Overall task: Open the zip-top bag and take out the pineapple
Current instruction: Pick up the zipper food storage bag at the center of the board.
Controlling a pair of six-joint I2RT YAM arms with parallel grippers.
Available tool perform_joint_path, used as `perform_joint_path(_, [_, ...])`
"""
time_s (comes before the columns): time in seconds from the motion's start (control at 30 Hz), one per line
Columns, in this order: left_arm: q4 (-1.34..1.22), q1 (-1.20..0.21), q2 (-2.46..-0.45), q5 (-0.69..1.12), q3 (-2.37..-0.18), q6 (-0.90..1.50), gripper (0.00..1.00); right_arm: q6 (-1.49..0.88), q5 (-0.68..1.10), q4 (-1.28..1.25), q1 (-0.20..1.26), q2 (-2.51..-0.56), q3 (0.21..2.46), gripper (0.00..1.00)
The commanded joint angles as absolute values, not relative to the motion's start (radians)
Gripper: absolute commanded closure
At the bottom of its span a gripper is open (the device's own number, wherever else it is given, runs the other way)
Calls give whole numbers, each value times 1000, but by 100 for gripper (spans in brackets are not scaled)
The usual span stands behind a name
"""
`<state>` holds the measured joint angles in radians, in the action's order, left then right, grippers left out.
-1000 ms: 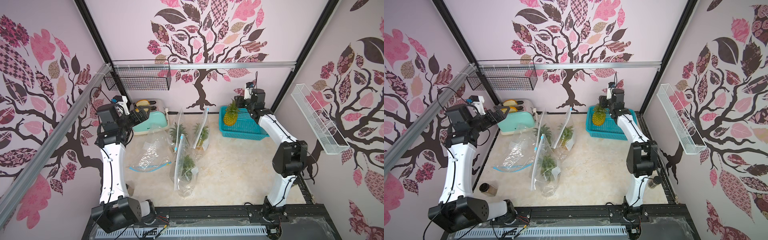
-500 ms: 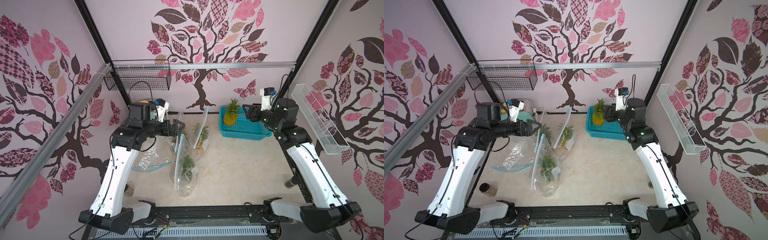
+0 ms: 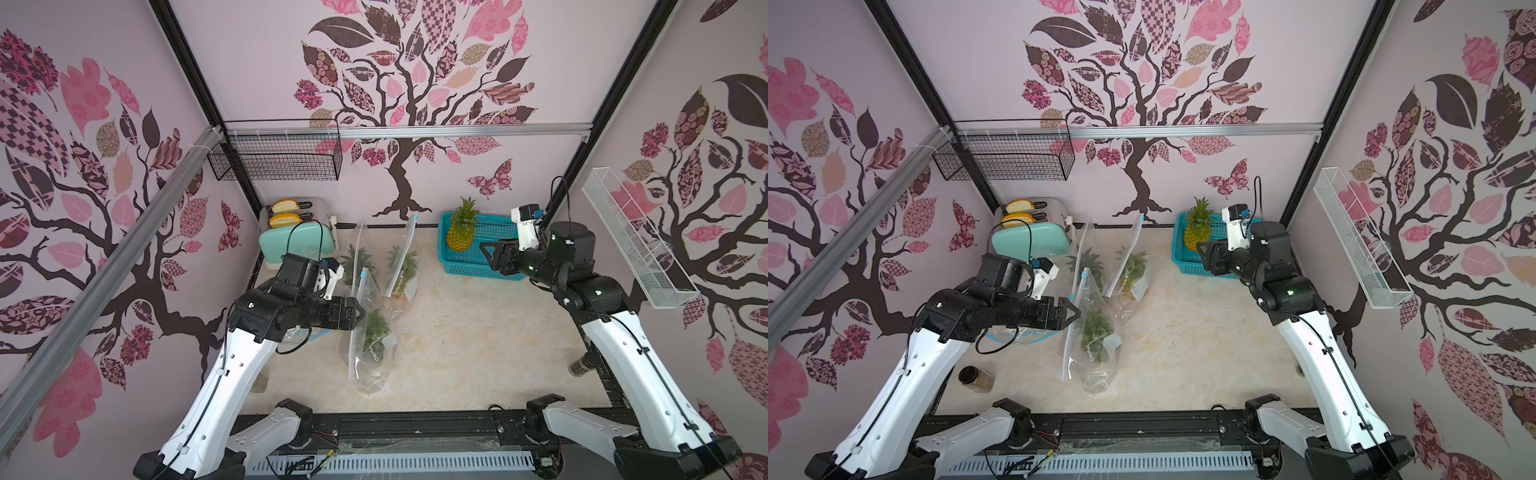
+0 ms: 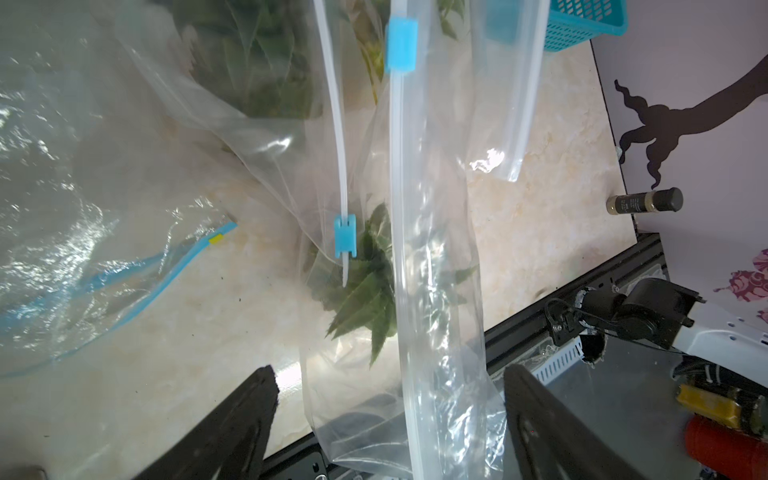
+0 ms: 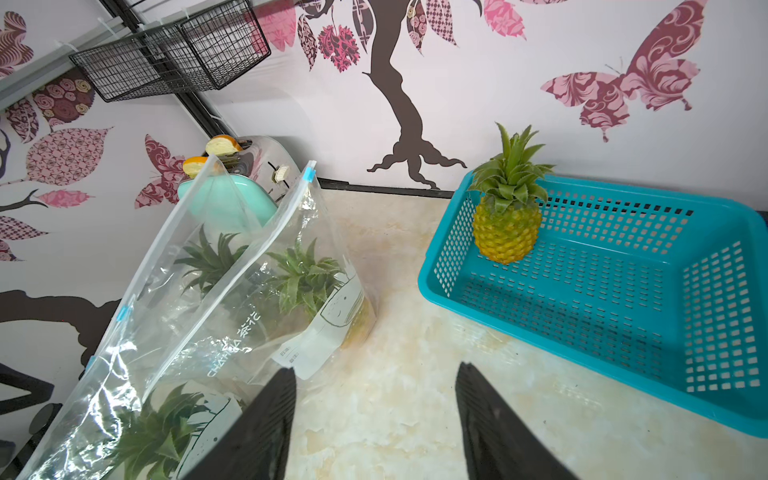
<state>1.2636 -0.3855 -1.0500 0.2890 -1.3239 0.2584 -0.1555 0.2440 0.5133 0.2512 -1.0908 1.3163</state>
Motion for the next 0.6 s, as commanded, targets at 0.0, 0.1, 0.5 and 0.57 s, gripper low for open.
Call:
perform_joint_path(0.0, [1200,-393,-1044,348,-1258,296,18,-160,268,511,249,-1092,1314,37])
perform_joint_path(0.1, [1156,-397,-1047,382,-1228,312,32,-158,268,507,249,-1098,1304,37])
perform_joint_path(0.5, [1149,-401,-1034,426,-1284,295,100,-153,279,482,249,-1101,1269,37])
perform_joint_path(0.57, [1174,-401,-1049,424,-1314,276,100,-154,288,476,249,-1101,1267,37])
